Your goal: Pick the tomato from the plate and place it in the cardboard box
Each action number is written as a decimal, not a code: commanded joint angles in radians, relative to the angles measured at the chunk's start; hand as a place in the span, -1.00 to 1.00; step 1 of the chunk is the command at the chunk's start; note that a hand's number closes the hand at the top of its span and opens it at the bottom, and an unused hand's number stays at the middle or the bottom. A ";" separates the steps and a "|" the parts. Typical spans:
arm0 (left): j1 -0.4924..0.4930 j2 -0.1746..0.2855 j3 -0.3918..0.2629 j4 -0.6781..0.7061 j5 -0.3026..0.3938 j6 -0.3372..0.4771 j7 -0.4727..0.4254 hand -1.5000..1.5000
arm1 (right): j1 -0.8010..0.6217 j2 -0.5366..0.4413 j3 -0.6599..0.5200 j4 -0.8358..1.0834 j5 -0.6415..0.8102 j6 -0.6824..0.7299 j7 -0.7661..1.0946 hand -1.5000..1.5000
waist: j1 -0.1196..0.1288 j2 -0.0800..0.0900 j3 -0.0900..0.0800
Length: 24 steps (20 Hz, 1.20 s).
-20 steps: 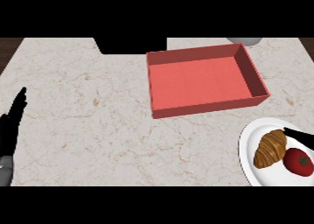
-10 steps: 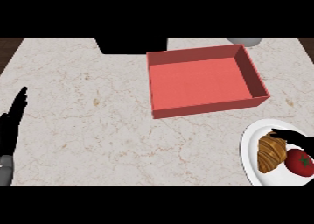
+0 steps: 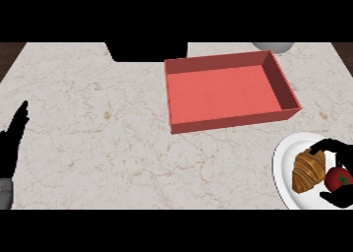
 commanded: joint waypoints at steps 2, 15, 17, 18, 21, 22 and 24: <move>0.001 0.024 0.025 -0.002 0.011 -0.008 0.015 0.00 | 0.077 0.161 -0.054 -0.076 0.060 -0.101 0.372 1.00 | -0.034 0.000 0.008; -0.040 0.026 0.039 0.015 0.013 -0.022 0.024 0.00 | 0.133 0.225 0.061 -0.785 0.385 -0.116 0.773 1.00 | -0.010 0.006 0.011; 0.015 -0.009 0.011 -0.010 -0.005 -0.011 0.001 0.00 | 0.083 0.205 0.083 -0.809 0.408 -0.079 0.769 1.00 | 0.003 0.008 0.012; -0.030 0.001 0.004 -0.030 -0.006 -0.022 0.051 0.00 | 0.030 0.218 0.106 -0.854 0.410 -0.038 0.805 1.00 | 0.004 0.008 0.012; -0.051 0.003 0.019 0.001 -0.008 -0.025 0.038 0.00 | -0.112 0.220 0.095 -0.789 0.379 0.009 0.804 1.00 | 0.008 0.011 0.012; -0.044 0.022 0.032 -0.007 0.012 -0.053 0.044 0.00 | -0.112 0.268 0.225 -0.832 0.460 0.058 0.871 1.00 | 0.011 0.011 0.012; -0.021 0.000 0.019 0.011 -0.006 -0.040 -0.009 0.00 | -0.224 0.286 0.154 -0.698 0.379 0.015 0.832 1.00 | 0.015 0.012 0.012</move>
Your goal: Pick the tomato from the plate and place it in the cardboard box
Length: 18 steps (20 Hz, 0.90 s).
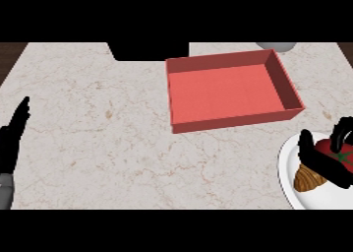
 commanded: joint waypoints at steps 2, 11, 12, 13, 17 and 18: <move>-0.023 -0.021 -0.008 0.007 -0.021 0.013 0.009 0.00 | -0.217 0.073 0.018 0.105 -0.034 0.023 0.040 1.00 | 0.006 0.003 0.001; 0.013 -0.062 -0.036 -0.023 -0.050 0.034 -0.003 0.00 | -0.651 0.170 -0.125 0.525 -0.101 -0.091 0.090 1.00 | 0.020 0.005 0.002; -0.034 -0.032 -0.014 0.019 -0.035 0.005 -0.001 0.00 | -0.689 0.158 -0.150 0.583 -0.125 -0.085 0.078 1.00 | 0.013 0.005 0.001; -0.078 0.029 0.031 0.046 -0.011 -0.032 0.018 0.00 | -0.712 0.192 -0.139 0.611 -0.108 -0.126 0.101 1.00 | 0.013 0.006 0.001; -0.047 -0.008 0.022 0.070 -0.019 -0.011 -0.052 0.00 | -0.773 0.181 -0.209 0.862 -0.144 -0.266 0.004 1.00 | 0.015 0.009 0.001; -0.009 -0.003 0.016 -0.004 -0.011 -0.031 -0.004 0.00 | -0.789 0.180 -0.236 0.918 -0.165 -0.298 -0.021 1.00 | 0.024 0.008 0.002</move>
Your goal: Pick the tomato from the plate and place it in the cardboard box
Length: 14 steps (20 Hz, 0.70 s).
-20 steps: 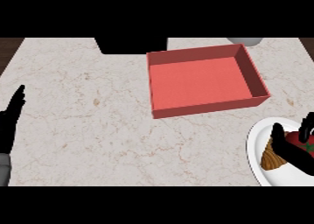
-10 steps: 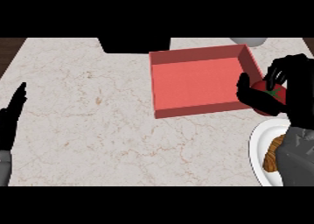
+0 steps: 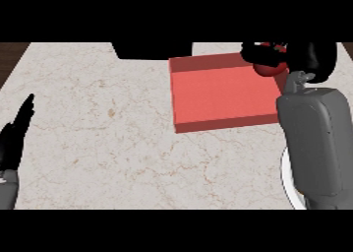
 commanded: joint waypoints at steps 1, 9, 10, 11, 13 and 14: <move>-0.044 0.027 0.022 0.029 -0.003 -0.011 0.016 0.00 | -0.108 -0.025 -0.079 0.227 -0.062 -0.067 -0.067 1.00 | -0.005 0.001 0.000; 0.004 -0.027 -0.013 -0.037 -0.023 0.011 0.020 0.00 | -0.240 -0.018 -0.113 0.677 -0.011 -0.320 -0.170 1.00 | 0.011 0.004 0.001; -0.062 -0.004 0.015 0.060 -0.006 -0.005 -0.014 0.00 | -0.307 -0.073 -0.143 0.745 -0.008 -0.287 -0.147 1.00 | 0.013 0.011 0.000; -0.013 -0.005 0.015 0.029 -0.007 -0.007 -0.023 0.00 | -0.284 -0.065 -0.153 0.766 0.003 -0.369 -0.149 1.00 | 0.014 0.008 0.000; -0.071 -0.016 -0.008 0.022 -0.017 -0.009 0.032 0.00 | -0.334 -0.041 -0.194 0.854 -0.028 -0.409 -0.131 1.00 | 0.022 0.013 0.001; -0.045 -0.006 0.007 0.067 -0.026 0.005 -0.045 0.00 | -0.308 -0.035 -0.210 0.879 -0.043 -0.443 -0.154 -1.00 | 0.024 0.016 0.000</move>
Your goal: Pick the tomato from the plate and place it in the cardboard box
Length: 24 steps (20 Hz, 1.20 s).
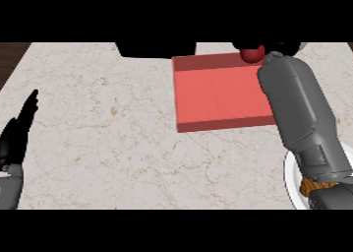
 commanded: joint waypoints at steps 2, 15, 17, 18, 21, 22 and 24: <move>-0.007 0.018 0.023 0.002 0.027 -0.028 -0.025 0.00 | -0.090 0.009 -0.097 0.184 -0.068 -0.064 0.035 -1.00 | 0.015 0.004 0.000; 0.020 0.004 -0.002 -0.076 0.004 -0.029 0.046 0.00 | -0.076 -0.042 -0.204 0.252 -0.198 -0.340 -0.364 -1.00 | 0.009 -0.002 0.002; 0.014 -0.013 0.003 -0.013 -0.013 0.005 -0.011 0.00 | -0.081 -0.016 -0.229 0.227 -0.236 -0.399 -0.396 -1.00 | -0.003 -0.002 0.001; 0.005 0.001 0.022 0.029 -0.002 -0.004 -0.044 0.00 | -0.108 -0.035 -0.243 0.233 -0.251 -0.395 -0.393 -1.00 | -0.003 0.000 0.000; 0.032 -0.016 0.000 -0.077 -0.021 0.011 0.048 0.00 | -0.033 -0.033 -0.283 0.157 -0.342 -0.384 -0.485 -1.00 | -0.024 -0.012 0.001; 0.053 -0.041 -0.008 -0.056 -0.023 0.020 0.035 0.00 | -0.021 -0.060 -0.283 0.128 -0.362 -0.345 -0.513 -1.00 | -0.030 -0.014 0.001; 0.104 -0.021 0.023 -0.027 -0.013 0.017 -0.039 0.00 | 0.010 -0.051 -0.278 0.055 -0.398 -0.311 -0.511 -1.00 | -0.038 -0.019 0.000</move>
